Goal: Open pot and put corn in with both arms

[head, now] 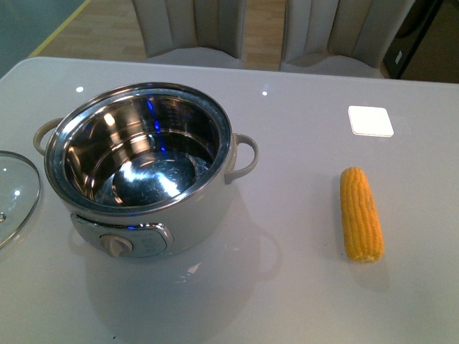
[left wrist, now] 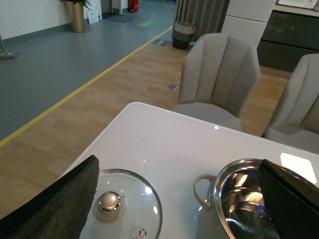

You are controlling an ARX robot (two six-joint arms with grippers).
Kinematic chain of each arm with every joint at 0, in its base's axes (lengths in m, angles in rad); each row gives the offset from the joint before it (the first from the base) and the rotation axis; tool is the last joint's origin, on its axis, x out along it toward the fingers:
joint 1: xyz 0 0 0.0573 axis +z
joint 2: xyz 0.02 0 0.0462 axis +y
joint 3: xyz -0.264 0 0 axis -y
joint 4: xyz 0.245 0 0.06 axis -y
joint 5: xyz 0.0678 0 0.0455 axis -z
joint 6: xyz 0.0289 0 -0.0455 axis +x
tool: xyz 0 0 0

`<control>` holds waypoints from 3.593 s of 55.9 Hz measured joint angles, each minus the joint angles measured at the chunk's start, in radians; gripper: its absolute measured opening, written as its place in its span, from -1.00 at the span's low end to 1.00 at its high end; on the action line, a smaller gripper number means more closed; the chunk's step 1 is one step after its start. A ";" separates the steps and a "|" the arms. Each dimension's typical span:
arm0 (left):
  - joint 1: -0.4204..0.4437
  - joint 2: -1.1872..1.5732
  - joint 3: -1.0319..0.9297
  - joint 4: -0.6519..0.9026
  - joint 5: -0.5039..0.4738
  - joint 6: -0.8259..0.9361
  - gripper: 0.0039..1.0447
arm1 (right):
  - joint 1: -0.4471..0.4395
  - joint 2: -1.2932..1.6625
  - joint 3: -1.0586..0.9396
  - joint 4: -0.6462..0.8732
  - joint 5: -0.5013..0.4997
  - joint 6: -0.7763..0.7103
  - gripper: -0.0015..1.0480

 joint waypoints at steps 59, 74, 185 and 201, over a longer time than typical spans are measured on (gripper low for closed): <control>-0.338 -0.404 -0.204 -0.100 -0.210 0.052 -0.94 | 0.000 0.000 0.000 0.000 0.000 0.000 0.83; -0.338 -0.404 -0.204 -0.100 -0.210 0.052 -0.32 | -0.002 0.006 0.003 -0.009 -0.010 0.000 0.83; -0.338 -0.404 -0.204 -0.100 -0.210 0.055 0.87 | 0.210 2.217 0.814 0.269 0.090 0.061 -0.30; -0.338 -0.404 -0.204 -0.100 -0.210 0.055 0.87 | 0.130 1.956 0.719 0.232 -0.043 0.097 -0.53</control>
